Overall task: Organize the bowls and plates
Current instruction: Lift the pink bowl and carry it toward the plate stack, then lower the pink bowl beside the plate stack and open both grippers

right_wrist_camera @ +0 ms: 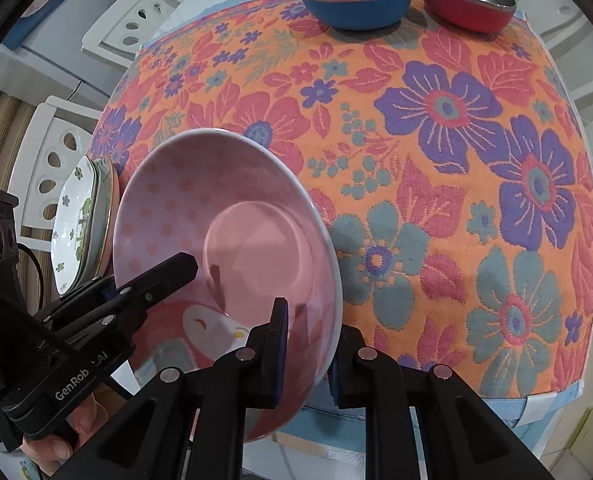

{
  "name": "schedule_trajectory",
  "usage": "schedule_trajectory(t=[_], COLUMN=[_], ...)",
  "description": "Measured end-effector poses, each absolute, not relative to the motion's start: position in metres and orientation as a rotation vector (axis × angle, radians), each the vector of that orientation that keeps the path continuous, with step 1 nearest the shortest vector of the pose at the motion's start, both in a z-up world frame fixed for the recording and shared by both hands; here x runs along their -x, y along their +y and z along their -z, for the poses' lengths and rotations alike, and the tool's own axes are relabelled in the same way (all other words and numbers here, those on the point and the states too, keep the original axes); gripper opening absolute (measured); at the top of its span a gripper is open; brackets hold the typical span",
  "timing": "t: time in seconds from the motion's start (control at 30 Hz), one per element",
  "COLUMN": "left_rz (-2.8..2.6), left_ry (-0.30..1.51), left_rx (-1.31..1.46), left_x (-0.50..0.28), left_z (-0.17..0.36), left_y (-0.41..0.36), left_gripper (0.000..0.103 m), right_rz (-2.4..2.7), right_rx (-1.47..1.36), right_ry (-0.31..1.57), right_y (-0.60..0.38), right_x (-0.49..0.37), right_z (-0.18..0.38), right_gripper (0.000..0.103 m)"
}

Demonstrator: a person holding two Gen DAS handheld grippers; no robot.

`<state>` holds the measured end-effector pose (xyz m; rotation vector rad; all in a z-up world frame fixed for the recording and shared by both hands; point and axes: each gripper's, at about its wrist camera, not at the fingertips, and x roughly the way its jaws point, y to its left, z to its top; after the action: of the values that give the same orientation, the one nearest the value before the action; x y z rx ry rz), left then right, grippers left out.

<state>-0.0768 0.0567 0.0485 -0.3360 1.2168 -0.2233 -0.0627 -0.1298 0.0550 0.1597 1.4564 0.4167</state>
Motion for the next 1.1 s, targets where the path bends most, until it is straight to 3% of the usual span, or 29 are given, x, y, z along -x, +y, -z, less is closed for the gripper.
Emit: schedule_trajectory(t=[0.37,1.1], left_rz=[0.21,0.253], left_ry=[1.227,1.072], left_rx=[0.34,0.328], left_x=[0.081,0.079], left_z=[-0.048,-0.107], left_y=[0.061,0.071], left_gripper=[0.018,0.018], right_rz=[-0.4,-0.555], right_rx=[-0.2,-0.235], right_ry=[1.462,1.306], right_y=[-0.141,-0.149], right_x=[0.062,0.074], right_z=[-0.056,-0.116], right_gripper=[0.017,0.017])
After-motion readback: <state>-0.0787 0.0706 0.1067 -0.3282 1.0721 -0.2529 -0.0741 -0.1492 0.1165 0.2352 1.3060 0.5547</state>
